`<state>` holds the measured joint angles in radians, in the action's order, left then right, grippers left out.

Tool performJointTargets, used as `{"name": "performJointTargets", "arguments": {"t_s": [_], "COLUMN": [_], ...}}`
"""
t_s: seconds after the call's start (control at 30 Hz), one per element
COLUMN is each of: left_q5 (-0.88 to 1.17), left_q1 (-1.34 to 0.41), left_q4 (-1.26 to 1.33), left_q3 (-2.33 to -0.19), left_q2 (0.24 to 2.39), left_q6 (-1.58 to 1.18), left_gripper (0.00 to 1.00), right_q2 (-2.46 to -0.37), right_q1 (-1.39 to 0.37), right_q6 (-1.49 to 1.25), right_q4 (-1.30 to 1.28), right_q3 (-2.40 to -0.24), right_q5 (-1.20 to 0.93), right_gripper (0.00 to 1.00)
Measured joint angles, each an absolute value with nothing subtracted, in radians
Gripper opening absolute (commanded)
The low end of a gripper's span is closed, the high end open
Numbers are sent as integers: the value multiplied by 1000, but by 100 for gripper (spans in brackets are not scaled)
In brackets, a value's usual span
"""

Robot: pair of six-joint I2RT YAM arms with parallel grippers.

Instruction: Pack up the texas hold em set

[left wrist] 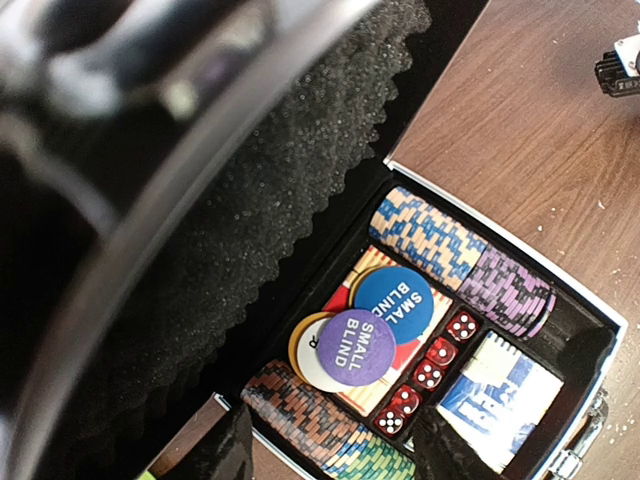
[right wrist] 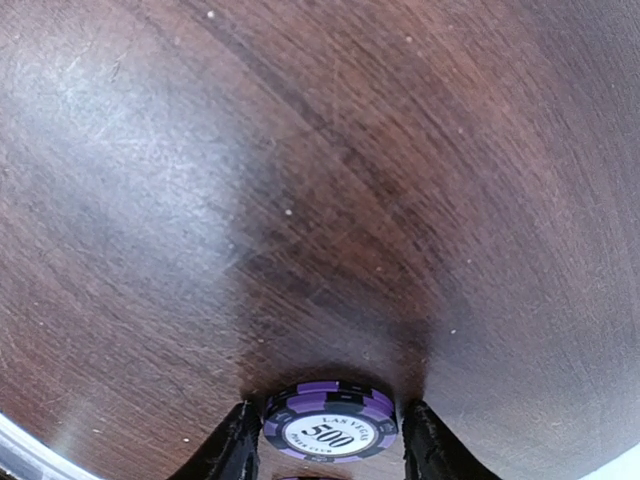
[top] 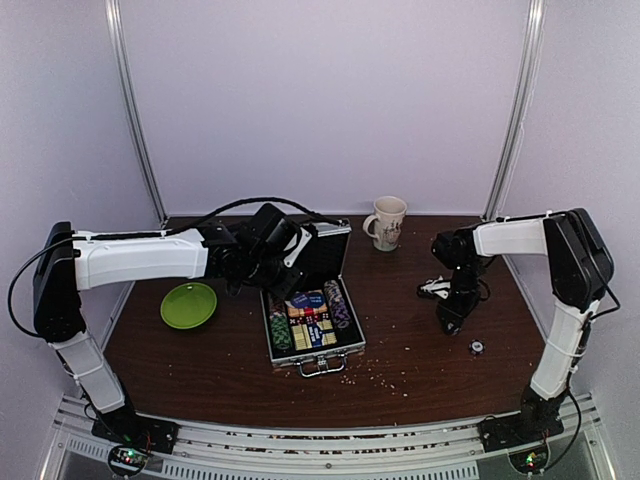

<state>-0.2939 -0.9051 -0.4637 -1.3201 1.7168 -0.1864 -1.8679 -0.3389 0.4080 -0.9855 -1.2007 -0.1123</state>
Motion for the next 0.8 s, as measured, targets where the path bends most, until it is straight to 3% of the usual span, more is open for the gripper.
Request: {"name": "performJointTargets", "arguments": {"t_s": [0.23,0.47,0.8], "left_q5": [-301,-319,-351], "left_q1": [-905,-905,-903], "left_q4": [-464,-459,-444], "left_q3": [-1320,-1292,-1216], "left_q2": [1716,1699,1641], "left_q6": [-189,-192,-218], "left_gripper": [57,57,57], "right_q2": [-1840,-1793,-1651], "right_q1": [-369,-425,-723], "right_q6": [393,402,435], "right_q4": [-957,-946,-834], "right_q3": [-1164,-1143,-1224], "right_q5": [-59,-28,-21], "right_gripper": [35,34,33]}}
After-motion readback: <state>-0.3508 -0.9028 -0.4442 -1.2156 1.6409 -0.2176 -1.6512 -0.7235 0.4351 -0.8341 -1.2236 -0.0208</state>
